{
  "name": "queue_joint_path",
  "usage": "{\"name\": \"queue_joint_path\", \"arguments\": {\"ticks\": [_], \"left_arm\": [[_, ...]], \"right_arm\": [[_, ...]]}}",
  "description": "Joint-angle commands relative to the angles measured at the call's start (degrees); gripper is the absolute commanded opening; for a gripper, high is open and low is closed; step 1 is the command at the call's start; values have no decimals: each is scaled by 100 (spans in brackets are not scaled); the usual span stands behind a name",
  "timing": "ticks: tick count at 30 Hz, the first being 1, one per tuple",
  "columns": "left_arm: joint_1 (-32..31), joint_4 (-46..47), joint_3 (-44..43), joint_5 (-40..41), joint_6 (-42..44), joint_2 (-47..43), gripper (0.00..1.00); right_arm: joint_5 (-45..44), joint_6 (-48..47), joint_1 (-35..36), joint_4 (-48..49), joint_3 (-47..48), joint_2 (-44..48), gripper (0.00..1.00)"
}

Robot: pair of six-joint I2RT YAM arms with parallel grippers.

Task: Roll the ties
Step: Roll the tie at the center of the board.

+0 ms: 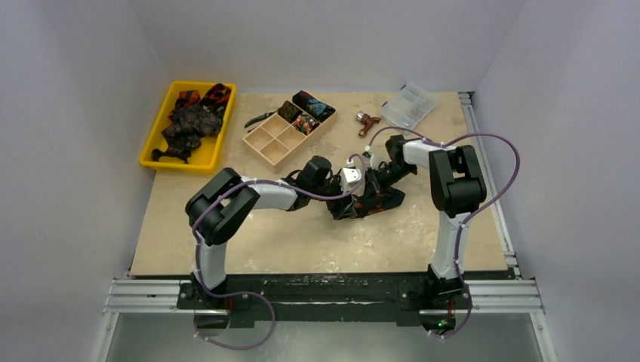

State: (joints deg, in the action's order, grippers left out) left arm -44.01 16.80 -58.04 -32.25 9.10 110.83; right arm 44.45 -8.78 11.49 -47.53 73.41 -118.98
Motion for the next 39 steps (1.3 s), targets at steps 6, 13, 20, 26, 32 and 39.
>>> {"name": "queue_joint_path", "arguments": {"ticks": [6,13,20,26,32,39], "left_arm": [[-52,499,-476,188,-974,572,61],[-271,-516,-397,746,156,425,25],[-302,-1649,-337,1503,1149,283,18],[-455,-2349,-670,1751,1415,435,23],[-569,-2731,-1076,1839,1392,671,28],[-583,-2929,-1241,1739,1328,779,31]], "right_arm": [[-1441,-255,104,854,-244,-196,0],[-939,-110,68,629,-60,-37,2],[-373,-493,-392,-283,286,428,32],[400,-669,-467,-824,358,676,51],[1139,-365,-417,-627,235,547,59],[1174,-454,-250,-599,388,203,38]]}}
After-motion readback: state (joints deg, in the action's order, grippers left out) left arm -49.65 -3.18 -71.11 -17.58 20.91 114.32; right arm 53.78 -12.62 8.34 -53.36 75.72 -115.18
